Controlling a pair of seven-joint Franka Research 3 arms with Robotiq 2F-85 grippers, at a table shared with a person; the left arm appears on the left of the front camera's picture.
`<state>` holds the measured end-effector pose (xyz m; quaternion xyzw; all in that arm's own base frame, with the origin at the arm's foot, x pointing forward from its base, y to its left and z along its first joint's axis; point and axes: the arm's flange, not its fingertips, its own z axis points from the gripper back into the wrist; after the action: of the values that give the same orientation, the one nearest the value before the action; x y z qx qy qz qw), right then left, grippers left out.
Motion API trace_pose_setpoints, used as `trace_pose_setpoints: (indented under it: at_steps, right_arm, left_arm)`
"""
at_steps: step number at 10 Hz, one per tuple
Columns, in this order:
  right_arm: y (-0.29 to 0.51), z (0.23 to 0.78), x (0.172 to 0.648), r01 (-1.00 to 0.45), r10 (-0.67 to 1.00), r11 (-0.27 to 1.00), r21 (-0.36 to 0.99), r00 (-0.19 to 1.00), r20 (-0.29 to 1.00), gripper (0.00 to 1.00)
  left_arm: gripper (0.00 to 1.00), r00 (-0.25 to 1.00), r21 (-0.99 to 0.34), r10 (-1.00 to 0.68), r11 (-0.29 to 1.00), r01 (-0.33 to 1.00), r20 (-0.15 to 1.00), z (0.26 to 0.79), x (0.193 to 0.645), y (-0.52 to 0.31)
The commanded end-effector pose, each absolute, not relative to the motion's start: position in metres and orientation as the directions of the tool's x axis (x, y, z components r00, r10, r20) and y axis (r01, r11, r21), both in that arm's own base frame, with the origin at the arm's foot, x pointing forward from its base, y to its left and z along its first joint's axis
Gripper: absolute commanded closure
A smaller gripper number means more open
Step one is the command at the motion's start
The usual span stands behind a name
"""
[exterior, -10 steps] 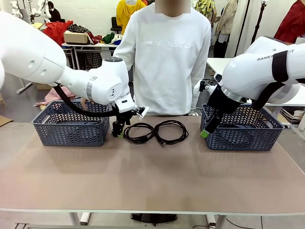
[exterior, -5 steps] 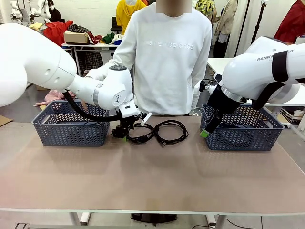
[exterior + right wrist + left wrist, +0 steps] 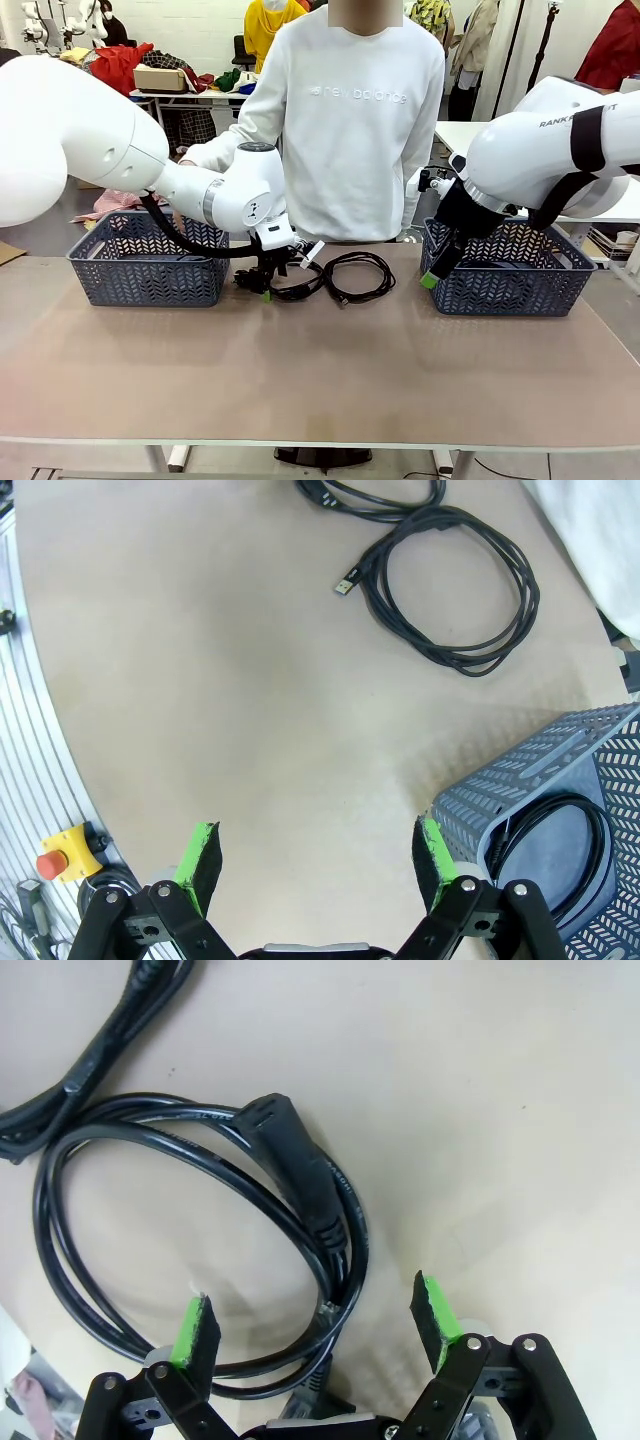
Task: Organize the cables according to human instructions.
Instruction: Pick up a bundle of cables and place it in the basket indicated by the human.
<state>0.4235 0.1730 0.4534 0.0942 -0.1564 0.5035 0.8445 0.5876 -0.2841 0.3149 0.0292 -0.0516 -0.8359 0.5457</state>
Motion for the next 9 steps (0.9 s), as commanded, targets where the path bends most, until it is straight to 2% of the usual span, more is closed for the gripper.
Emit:
trace_pose_setpoints:
  at_steps: [1, 6, 7, 8, 9]
  right_arm:
    - [0.1736, 0.4539, 0.4228, -0.876, 0.817, 0.482, 0.002, 0.450, 0.361, 0.00]
    - [0.1736, 0.4539, 0.4228, -0.876, 0.817, 0.482, 0.002, 0.450, 0.361, 0.00]
    - [0.1736, 0.4539, 0.4228, -0.876, 0.817, 0.482, 0.002, 0.450, 0.361, 0.00]
    - [0.1736, 0.4539, 0.4228, -0.876, 0.817, 0.482, 0.002, 0.450, 0.361, 0.00]
    - [0.1736, 0.4539, 0.4228, -0.876, 0.817, 0.482, 0.002, 0.450, 0.361, 0.00]
  left_arm:
    - [0.00, -0.419, 0.093, -0.908, -0.418, 0.904, -0.004, 0.3141, 0.5948, -0.2802]
    - [0.00, -0.430, 0.038, -0.903, -0.430, 0.902, 0.012, 0.3110, 0.5990, -0.2813]
    - [0.16, -0.427, 0.035, -0.904, -0.426, 0.904, 0.011, 0.3109, 0.5999, -0.2813]
    - [0.18, -0.424, 0.031, -0.906, -0.423, 0.905, 0.015, 0.3108, 0.6003, -0.2812]
    - [0.34, -0.423, 0.027, -0.906, -0.423, 0.906, 0.019, 0.3106, 0.6006, -0.2813]
